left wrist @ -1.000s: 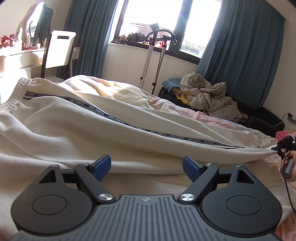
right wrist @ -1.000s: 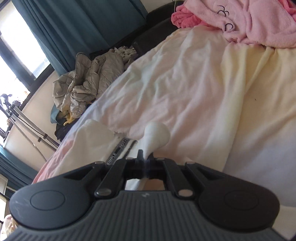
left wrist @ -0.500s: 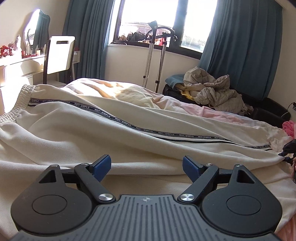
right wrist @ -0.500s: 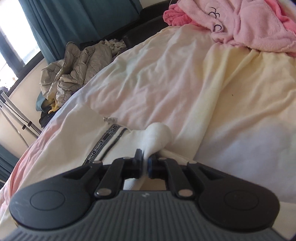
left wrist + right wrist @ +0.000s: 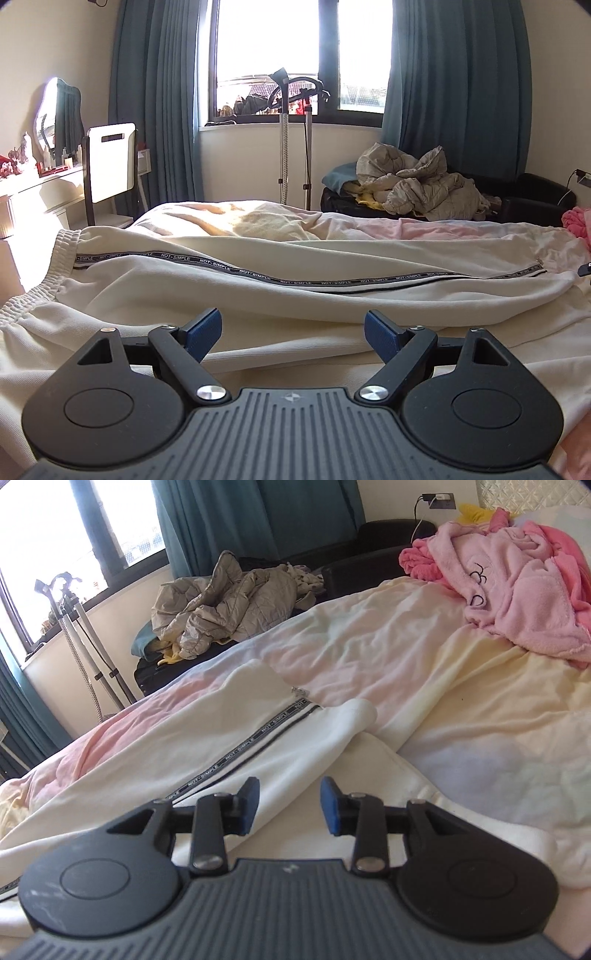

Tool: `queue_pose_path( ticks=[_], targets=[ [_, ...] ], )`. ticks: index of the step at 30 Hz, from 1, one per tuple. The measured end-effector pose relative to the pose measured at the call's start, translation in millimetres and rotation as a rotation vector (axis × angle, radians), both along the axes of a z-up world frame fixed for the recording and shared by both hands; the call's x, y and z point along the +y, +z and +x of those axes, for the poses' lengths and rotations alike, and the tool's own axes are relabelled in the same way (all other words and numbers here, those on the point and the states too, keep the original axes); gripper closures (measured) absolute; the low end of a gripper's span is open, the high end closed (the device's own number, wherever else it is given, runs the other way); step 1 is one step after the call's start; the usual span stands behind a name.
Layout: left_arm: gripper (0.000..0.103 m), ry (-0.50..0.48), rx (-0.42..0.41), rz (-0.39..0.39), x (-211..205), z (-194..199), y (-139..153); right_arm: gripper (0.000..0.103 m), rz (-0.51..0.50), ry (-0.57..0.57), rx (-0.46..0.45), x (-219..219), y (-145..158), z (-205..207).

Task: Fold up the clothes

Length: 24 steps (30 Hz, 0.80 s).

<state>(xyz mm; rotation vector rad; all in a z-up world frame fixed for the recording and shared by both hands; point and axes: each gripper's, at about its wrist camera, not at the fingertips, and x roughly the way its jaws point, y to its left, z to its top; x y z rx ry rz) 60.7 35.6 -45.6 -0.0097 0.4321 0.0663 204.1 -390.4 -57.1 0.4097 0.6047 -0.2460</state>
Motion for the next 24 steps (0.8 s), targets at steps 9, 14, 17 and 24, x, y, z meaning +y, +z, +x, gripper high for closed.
queue_pose_path(
  ticks=[9,14,17,24],
  targets=[
    [0.015,0.078,-0.009,-0.118,34.3,-24.4,15.1,0.063,-0.023,0.155,-0.068,47.3,27.2,-62.8],
    [0.014,0.130,-0.020,-0.163,53.1,-39.6,25.6,0.062,-0.047,0.189,-0.063,54.2,24.1,-85.4],
    [0.013,0.181,-0.030,-0.160,62.8,-50.9,32.9,0.061,-0.038,0.184,-0.075,55.0,25.1,-92.7],
    [0.012,0.303,-0.048,-0.287,101.5,-73.1,45.5,0.055,-0.019,0.193,-0.098,54.9,27.3,-102.9]
  ],
)
